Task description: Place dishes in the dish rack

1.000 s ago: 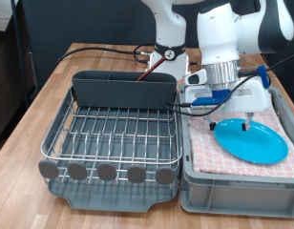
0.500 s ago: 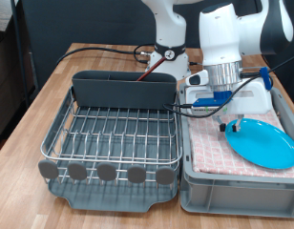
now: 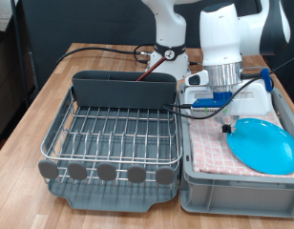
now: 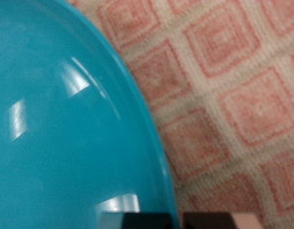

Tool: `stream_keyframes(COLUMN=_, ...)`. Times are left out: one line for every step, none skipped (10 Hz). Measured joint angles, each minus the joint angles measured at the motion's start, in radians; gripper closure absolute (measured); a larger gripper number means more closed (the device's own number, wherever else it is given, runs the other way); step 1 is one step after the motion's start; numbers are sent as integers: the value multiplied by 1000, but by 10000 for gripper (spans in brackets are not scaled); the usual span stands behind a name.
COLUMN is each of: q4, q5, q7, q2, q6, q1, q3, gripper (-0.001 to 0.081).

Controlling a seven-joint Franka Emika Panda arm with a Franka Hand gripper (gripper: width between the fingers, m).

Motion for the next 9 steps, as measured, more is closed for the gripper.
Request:
stream_keyframes(q4=0, q5=-130, q7=110, q2=-4, q6=-38, q1=79, q3=-101, gripper=779)
stream_keyframes(q4=0, q5=-255, q7=221, q2=-12, q6=-82, q1=157, q3=-200, gripper=779)
stream_keyframes(q4=1, q5=-359, q7=312, q2=-25, q6=-125, q1=217, q3=-279, gripper=779)
stream_keyframes(q4=3, q5=-439, q7=380, q2=-41, q6=-165, q1=256, q3=-337, gripper=779)
stream_keyframes(q4=6, q5=-503, q7=430, q2=-58, q6=-203, q1=281, q3=-378, gripper=779)
stream_keyframes(q4=9, q5=-560, q7=472, q2=-76, q6=-243, q1=297, q3=-410, gripper=782)
stream_keyframes(q4=12, q5=-609, q7=506, q2=-94, q6=-276, q1=306, q3=-434, gripper=782)
stream_keyframes(q4=14, q5=-653, q7=532, q2=-110, q6=-299, q1=311, q3=-453, gripper=784)
stream_keyframes(q4=18, q5=-720, q7=574, q2=-124, q6=-327, q1=317, q3=-474, gripper=784)
